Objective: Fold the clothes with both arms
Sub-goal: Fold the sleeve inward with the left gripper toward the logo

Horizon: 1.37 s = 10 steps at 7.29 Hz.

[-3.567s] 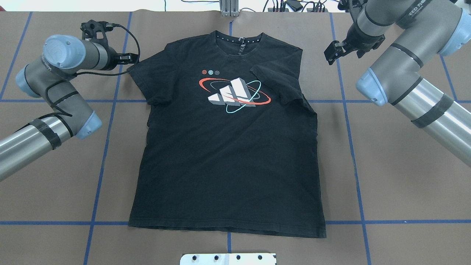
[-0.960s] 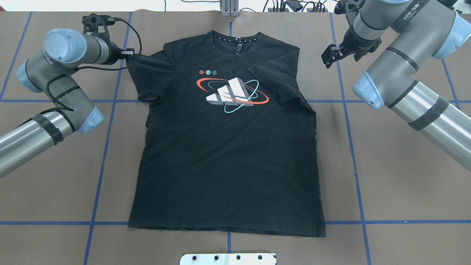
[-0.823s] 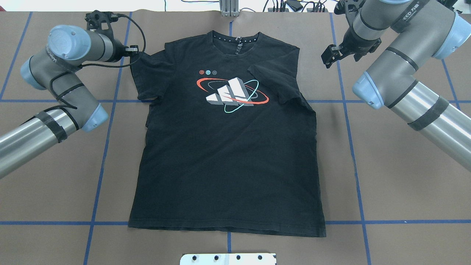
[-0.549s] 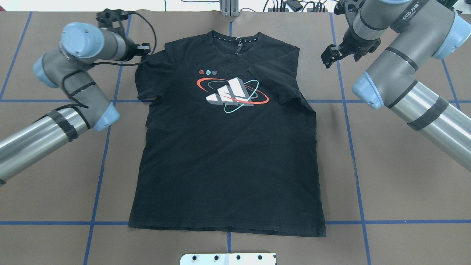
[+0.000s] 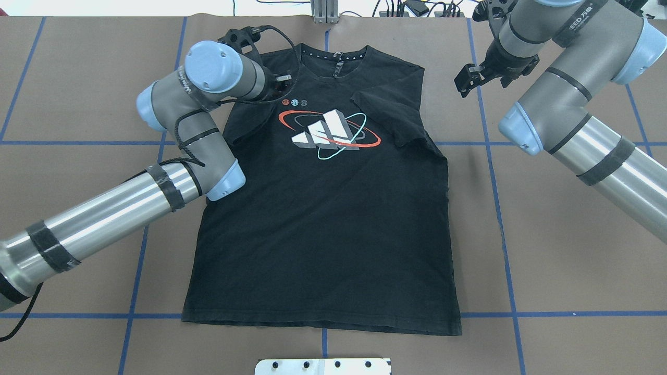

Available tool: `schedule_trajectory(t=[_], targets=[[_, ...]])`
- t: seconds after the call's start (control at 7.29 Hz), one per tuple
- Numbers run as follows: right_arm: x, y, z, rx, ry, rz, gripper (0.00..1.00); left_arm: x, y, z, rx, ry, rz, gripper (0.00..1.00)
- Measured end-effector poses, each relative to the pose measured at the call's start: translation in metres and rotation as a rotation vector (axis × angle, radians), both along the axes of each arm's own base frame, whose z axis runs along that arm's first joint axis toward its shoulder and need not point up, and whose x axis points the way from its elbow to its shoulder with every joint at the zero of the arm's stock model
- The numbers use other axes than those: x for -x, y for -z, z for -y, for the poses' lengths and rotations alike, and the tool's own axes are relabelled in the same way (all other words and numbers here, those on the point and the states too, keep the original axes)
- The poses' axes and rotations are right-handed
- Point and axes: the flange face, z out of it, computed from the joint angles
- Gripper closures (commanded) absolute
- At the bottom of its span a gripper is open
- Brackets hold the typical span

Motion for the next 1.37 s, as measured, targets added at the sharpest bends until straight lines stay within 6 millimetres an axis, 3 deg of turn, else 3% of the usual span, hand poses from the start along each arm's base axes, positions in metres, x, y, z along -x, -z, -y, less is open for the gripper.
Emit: schedule_trajectory(t=[0.27, 0.41, 0.55, 0.82, 1.1, 1.37], targets=[[0.0, 0.0, 0.0, 0.0, 0.0, 0.0, 0.0, -0.016, 0.015, 0.005, 0.031, 0.014, -0.012, 1.0], [0.0, 0.0, 0.0, 0.0, 0.0, 0.0, 0.0, -0.019, 0.018, 0.008, 0.033, 0.023, -0.01, 0.61], [0.001, 0.0, 0.0, 0.0, 0.001, -0.001, 0.0, -0.02, 0.019, 0.01, 0.032, 0.032, -0.005, 0.01], [0.002, -0.001, -0.001, 0.001, 0.002, -0.001, 0.0, -0.019, 0.02, 0.01, 0.022, 0.033, -0.003, 0.0], [0.002, 0.0, -0.001, 0.015, -0.011, 0.005, 0.0, -0.009, 0.038, 0.004, -0.039, -0.033, 0.012, 0.0], [0.009, 0.015, -0.017, 0.056, -0.064, 0.041, 0.0, 0.022, 0.039, -0.027, -0.095, -0.149, 0.06, 0.0]])
